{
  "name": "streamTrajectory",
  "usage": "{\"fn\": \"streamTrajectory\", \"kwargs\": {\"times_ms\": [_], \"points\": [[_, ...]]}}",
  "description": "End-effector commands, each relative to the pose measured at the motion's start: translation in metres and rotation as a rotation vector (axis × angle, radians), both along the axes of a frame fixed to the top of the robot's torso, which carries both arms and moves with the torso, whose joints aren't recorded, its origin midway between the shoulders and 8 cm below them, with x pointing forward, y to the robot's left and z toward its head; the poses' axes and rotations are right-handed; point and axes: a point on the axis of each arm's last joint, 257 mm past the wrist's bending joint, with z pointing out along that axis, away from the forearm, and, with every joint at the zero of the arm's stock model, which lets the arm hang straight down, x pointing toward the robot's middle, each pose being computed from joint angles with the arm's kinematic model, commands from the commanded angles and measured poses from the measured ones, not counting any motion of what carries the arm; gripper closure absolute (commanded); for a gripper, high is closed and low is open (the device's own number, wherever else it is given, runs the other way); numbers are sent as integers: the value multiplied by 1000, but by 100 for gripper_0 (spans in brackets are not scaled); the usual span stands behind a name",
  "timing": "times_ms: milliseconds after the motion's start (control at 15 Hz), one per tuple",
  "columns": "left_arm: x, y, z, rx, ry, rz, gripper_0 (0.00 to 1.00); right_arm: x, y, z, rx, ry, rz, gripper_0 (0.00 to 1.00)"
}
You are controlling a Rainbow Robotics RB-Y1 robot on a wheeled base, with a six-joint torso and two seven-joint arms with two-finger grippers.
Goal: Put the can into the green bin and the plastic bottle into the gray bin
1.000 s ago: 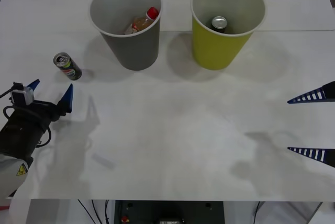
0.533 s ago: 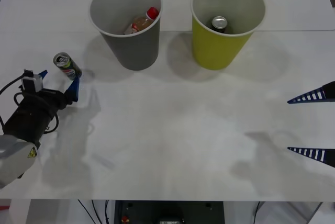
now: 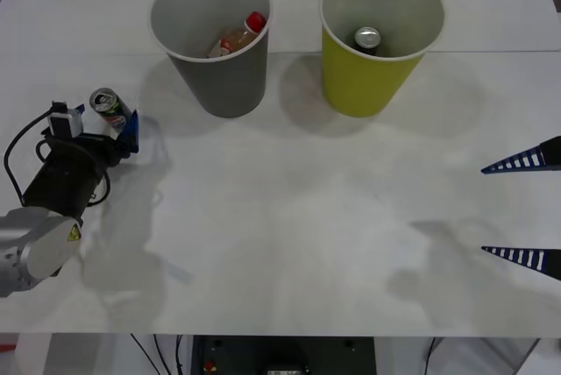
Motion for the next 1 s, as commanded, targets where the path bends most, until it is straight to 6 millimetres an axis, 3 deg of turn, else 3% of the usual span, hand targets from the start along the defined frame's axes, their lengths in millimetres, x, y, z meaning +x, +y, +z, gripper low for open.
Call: {"fn": "streamTrajectory", "kwargs": {"times_ms": [67,600,667,733,1000], "points": [[6,-2,3,-7,-5,7,0,0,0,0,0,0,0,0],[14,-5,4,-28,-1,18,0,0,0,0,0,0,0,0],[14,-4,4,-29,-1,19,65,0,0,0,0,0,0,0],[14,-5,5,-19,-4,20,100,0,0,0,0,0,0,0],[14,-5,4,-11,-3,19,100,0,0,0,0,0,0,0]]}}
